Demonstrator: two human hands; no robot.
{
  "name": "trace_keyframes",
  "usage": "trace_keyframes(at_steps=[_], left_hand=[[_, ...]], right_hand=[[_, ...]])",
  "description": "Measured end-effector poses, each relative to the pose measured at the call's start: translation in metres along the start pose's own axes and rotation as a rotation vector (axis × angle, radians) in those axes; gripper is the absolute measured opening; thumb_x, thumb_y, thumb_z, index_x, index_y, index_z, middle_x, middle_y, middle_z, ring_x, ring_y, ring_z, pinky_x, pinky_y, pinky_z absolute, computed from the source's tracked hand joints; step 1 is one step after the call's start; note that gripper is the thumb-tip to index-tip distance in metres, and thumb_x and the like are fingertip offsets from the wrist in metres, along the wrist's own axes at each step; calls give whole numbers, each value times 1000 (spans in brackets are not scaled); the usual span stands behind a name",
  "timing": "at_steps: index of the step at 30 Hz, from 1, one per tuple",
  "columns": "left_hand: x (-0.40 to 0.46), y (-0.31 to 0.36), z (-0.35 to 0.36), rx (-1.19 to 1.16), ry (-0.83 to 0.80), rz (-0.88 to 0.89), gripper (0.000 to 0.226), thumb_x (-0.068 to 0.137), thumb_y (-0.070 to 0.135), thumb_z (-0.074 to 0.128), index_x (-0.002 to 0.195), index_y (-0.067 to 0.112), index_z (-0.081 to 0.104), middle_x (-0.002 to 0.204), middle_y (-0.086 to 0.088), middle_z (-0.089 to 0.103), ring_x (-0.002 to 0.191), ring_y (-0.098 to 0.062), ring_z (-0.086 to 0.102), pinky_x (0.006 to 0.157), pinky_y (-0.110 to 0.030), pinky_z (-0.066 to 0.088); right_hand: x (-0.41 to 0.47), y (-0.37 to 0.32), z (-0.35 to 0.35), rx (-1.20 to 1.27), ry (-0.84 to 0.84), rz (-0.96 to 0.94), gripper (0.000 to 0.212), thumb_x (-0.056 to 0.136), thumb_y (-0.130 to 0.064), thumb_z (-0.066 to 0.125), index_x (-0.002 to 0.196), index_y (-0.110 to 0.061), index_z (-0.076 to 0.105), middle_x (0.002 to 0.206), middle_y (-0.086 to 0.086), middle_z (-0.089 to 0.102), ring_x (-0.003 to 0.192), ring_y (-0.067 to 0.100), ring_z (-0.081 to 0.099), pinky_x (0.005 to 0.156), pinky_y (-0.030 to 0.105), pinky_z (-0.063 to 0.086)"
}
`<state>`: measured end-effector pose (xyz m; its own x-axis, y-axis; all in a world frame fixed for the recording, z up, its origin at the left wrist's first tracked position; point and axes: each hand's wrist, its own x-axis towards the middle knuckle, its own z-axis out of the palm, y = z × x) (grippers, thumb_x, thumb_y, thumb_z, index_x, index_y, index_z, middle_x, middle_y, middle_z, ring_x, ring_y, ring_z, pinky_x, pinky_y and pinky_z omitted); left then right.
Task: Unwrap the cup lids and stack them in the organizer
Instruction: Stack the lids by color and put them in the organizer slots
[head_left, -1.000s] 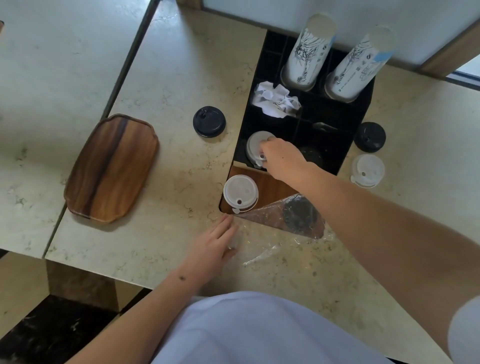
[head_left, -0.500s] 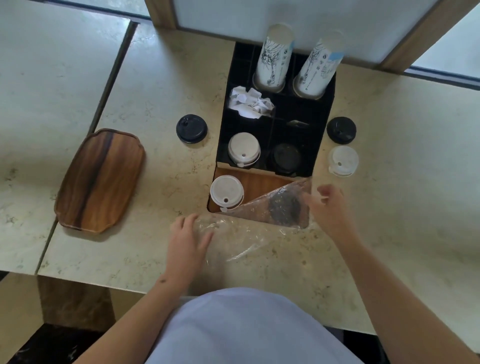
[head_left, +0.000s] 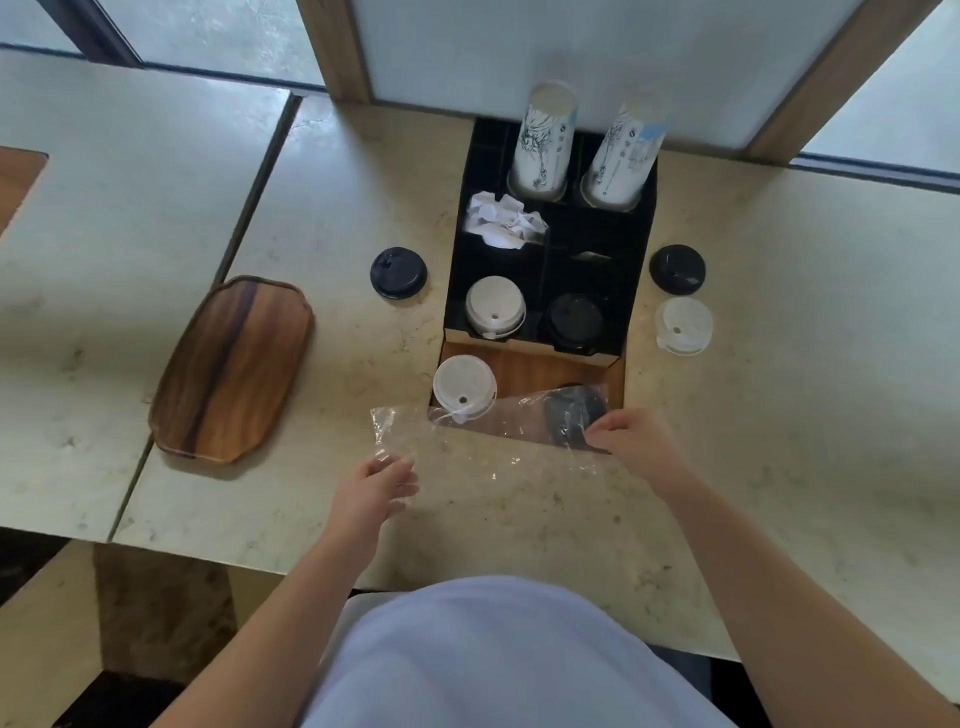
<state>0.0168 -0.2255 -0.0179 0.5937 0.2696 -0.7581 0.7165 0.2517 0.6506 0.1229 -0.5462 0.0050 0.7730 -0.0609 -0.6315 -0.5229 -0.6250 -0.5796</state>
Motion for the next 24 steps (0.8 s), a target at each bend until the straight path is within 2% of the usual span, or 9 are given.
trace_keyframes(at_steps=[2,4,8,10,12,14,18,21,24], left_hand=[[-4,2,-13,-71,16,25,10,95,21,70,100,12,69,86,-7,72,74,-17,69,65,-29,49],[-8,5,-24,-120,22,50,7,96,18,68,100,12,67,86,-7,73,77,-21,71,67,-30,50],[-11,3,-41,-164,58,66,5,99,15,64,94,13,65,89,-11,74,80,-25,71,71,-34,51],[-10,-1,-48,-180,78,66,5,98,14,64,93,13,65,90,-12,75,81,-26,72,72,-35,52],[-9,-4,-53,-214,87,65,7,98,14,64,91,14,64,88,-11,76,78,-25,73,71,-35,52],[-8,-8,-61,-248,99,63,5,98,14,65,93,13,64,85,-10,77,76,-24,74,70,-35,52],[-10,-19,-86,-342,145,74,2,96,17,67,95,15,68,86,-8,78,77,-23,75,69,-35,52],[-13,-31,-106,-388,175,81,9,95,20,66,93,19,75,91,-11,77,78,-23,74,70,-36,52],[-9,-41,-118,-394,222,39,11,96,18,66,93,14,76,88,-12,76,73,-21,73,67,-34,52]], right_hand=[[4,-22,3,-79,-11,-8,14,87,-21,75,73,-22,76,69,-8,73,75,15,69,54,20,50],[9,-45,9,-151,-46,19,16,87,-27,76,76,-17,72,75,0,74,74,17,68,55,24,53],[7,-76,30,-291,-175,109,54,79,-64,76,89,-10,76,79,5,73,60,13,63,49,23,44],[4,-83,43,-334,-254,132,53,80,-61,77,89,-9,78,60,-1,66,46,10,53,43,20,36],[4,-91,54,-344,-246,102,37,85,-43,81,87,-6,78,48,-5,58,39,8,48,38,17,34],[5,-101,63,-326,-219,41,21,87,-26,80,89,-5,76,60,0,64,48,10,55,42,21,38],[3,-138,79,-341,-209,-210,7,89,-19,74,90,-12,74,84,2,72,73,14,66,57,25,50],[11,-175,94,-328,-175,-342,11,90,-20,72,94,-9,72,89,8,74,85,22,71,78,38,59],[25,-212,115,-308,-174,-393,15,90,-18,71,98,-5,71,88,11,75,86,25,73,82,44,62]])
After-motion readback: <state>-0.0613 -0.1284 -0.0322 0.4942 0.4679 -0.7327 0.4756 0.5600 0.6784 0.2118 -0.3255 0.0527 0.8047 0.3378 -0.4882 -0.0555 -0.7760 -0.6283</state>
